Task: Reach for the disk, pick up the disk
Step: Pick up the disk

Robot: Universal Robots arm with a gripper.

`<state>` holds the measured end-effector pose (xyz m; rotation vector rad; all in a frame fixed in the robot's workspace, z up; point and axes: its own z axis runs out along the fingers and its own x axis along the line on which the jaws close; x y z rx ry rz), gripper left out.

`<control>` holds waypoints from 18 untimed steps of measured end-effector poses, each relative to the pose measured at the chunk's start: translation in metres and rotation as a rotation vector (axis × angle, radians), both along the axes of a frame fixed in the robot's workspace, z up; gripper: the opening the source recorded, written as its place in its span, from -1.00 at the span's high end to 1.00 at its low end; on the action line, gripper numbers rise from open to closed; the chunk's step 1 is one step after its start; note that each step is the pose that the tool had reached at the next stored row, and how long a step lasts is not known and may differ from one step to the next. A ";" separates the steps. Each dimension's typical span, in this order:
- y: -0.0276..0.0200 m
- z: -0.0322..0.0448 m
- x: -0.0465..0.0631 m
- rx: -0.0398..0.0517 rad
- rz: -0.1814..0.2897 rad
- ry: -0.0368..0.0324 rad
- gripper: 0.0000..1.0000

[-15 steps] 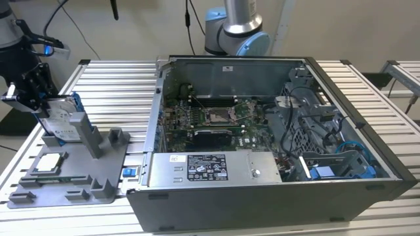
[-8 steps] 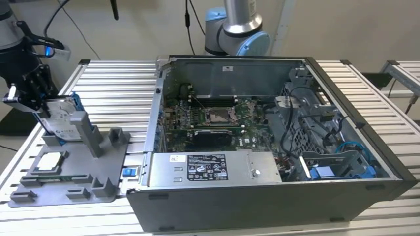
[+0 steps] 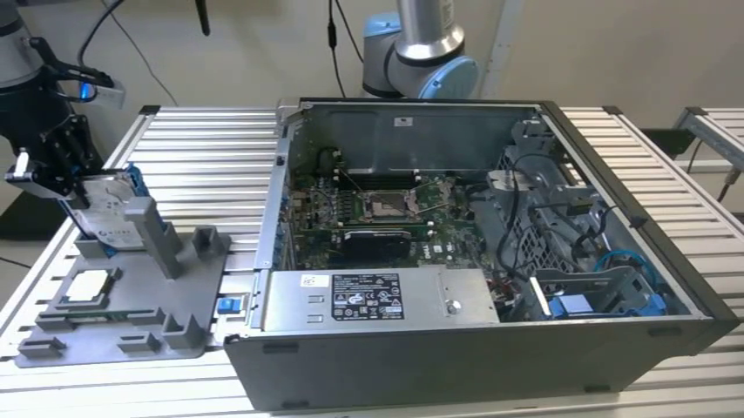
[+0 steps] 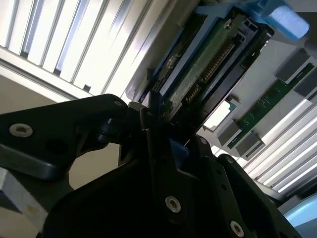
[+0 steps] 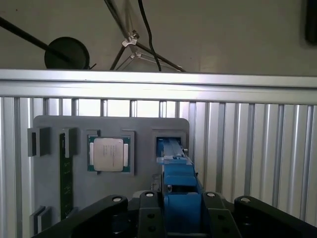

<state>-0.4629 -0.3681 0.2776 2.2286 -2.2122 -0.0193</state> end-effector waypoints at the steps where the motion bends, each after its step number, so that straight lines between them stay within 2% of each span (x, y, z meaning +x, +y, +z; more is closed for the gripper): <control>1: 0.0000 0.0000 0.000 0.0000 0.000 0.0000 1.00; 6: 0.0000 -0.0001 0.000 -0.0012 0.000 0.0000 1.00; 8: 0.0000 -0.0003 0.000 -0.0102 0.000 -0.0003 1.00; 9: 0.0000 -0.0002 0.000 -0.0107 0.000 -0.0003 1.00; 12: 0.0001 0.0000 0.000 0.0022 0.000 0.0000 1.00; 18: 0.0001 -0.0001 0.000 0.0027 0.000 0.0000 1.00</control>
